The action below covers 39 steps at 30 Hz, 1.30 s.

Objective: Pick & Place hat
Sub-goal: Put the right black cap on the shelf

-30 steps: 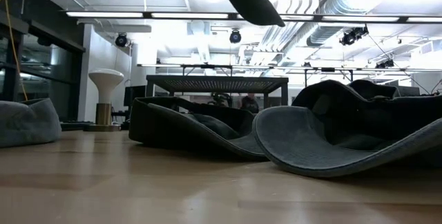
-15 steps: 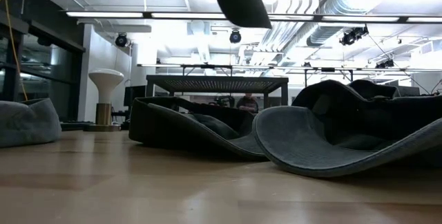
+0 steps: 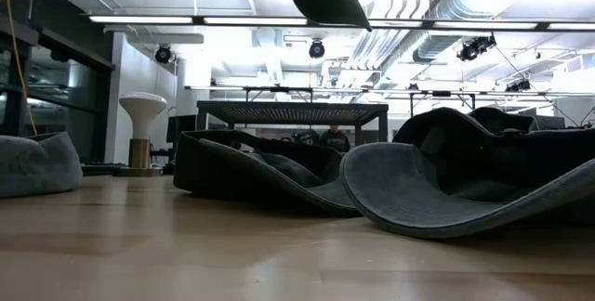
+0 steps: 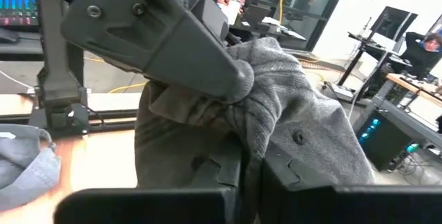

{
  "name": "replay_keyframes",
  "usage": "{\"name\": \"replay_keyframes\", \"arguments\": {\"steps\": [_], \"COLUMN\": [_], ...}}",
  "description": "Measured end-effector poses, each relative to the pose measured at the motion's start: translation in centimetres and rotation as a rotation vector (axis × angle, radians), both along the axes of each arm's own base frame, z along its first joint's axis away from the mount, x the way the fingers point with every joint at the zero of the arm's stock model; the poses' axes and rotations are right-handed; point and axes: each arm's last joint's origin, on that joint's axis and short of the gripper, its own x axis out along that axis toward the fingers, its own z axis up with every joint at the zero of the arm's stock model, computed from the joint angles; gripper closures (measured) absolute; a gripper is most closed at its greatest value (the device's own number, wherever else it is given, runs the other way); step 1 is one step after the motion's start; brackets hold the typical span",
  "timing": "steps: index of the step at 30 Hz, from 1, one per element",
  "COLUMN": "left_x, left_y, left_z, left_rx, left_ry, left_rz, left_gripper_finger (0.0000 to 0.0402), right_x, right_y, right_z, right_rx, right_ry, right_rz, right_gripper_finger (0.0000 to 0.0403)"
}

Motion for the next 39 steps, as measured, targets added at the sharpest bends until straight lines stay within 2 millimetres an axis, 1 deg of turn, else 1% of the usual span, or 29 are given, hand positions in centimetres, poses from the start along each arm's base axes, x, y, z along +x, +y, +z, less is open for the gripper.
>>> {"name": "replay_keyframes", "arguments": {"steps": [4,6,9,13,18,22,26,31,35,39], "left_x": [0.0,0.0,0.0,-0.1,-1.2,-3.0,-5.2,-8.1,-9.5,-10.7], "left_y": [0.0,0.1,0.1,0.1,0.0,-0.4,-0.8,-1.3,-1.5,-1.7], "left_z": [0.0,0.0,0.0,0.1,0.9,2.4,3.5,4.6,4.7,4.6], "left_rx": [-0.002,-0.001,0.004,0.077,0.194,0.322,0.444,0.507,0.520,0.517], "left_ry": [0.002,0.002,0.002,0.014,0.018,-0.002,0.043,0.093,0.154,0.212], "left_rz": [0.007,0.025,0.035,0.046,0.097,0.144,0.225,0.294,0.317,0.339], "left_gripper_finger": [0.0380,0.0357,0.0308,0.0250,0.0206,0.0194,0.0193,0.0193,0.0193,0.0193], "right_x": [0.0,0.0,-0.1,-0.2,-0.5,-0.7,-1.1,-1.7,-1.6,-0.5], "right_y": [-0.1,-0.2,-0.4,-1.0,-2.0,-3.1,-4.2,-5.6,-6.9,-8.4], "right_z": [-0.1,-0.1,-0.2,-0.5,-0.6,-0.9,-1.2,-1.6,-3.1,-5.3], "right_rx": [0.028,0.035,0.058,0.111,0.185,0.254,0.353,0.495,0.603,0.696], "right_ry": [-0.009,-0.011,-0.006,-0.007,-0.036,-0.058,-0.095,-0.157,-0.167,-0.152], "right_rz": [0.001,0.002,0.001,-0.028,-0.081,-0.138,-0.208,-0.304,-0.357,-0.390], "right_gripper_finger": [0.0397,0.0398,0.0399,0.0400,0.0401,0.0402,0.0402,0.0402,0.0403,0.0403]}}
